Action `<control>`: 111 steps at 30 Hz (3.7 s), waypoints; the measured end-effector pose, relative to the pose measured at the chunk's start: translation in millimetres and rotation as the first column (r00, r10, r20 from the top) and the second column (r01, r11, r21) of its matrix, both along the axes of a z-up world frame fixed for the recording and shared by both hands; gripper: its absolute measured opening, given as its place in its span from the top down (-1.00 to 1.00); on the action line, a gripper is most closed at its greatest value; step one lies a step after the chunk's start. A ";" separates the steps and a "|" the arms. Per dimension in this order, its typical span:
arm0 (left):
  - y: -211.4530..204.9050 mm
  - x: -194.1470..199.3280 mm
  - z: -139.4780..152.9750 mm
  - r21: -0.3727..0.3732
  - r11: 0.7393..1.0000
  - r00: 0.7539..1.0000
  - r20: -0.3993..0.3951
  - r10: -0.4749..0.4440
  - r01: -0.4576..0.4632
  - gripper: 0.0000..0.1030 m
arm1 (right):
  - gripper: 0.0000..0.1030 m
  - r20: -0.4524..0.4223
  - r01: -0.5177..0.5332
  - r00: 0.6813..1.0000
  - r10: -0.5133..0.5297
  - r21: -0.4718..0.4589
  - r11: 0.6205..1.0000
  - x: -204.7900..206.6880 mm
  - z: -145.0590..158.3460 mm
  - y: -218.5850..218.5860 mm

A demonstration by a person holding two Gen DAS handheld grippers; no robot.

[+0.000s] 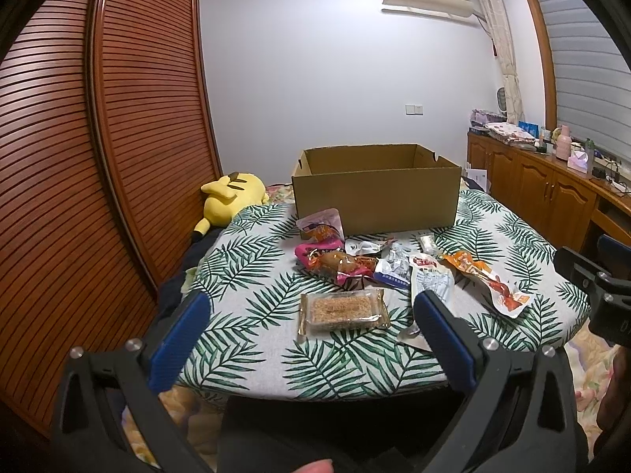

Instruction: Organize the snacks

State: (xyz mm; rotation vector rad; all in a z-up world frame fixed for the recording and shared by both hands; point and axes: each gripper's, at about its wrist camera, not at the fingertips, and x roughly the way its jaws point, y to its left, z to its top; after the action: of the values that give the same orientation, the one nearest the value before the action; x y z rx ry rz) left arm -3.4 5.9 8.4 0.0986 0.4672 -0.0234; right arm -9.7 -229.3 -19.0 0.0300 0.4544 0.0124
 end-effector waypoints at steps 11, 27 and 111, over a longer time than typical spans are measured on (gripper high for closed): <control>-2.1 -1.0 1.1 0.002 1.000 1.000 0.007 -0.001 0.001 -1.00 | -1.00 0.005 0.000 1.000 0.000 -0.011 1.000 -1.2 1.4 1.6; -3.5 -2.0 1.3 0.003 1.000 1.000 0.008 -0.002 0.002 -1.00 | -1.00 0.006 -0.001 1.000 0.001 -0.013 1.000 -1.8 1.7 3.0; -18.2 201.4 -107.5 -0.039 0.854 0.678 -0.590 -0.439 0.519 -0.48 | -0.81 -0.478 -0.385 0.819 0.319 -0.045 0.922 191.2 -101.7 -13.2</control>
State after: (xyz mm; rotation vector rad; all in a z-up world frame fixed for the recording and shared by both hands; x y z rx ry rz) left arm 198.0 -12.3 -99.1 0.3540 1.0567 -0.5657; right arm 181.5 -242.5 -120.6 -0.1961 0.9377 0.3483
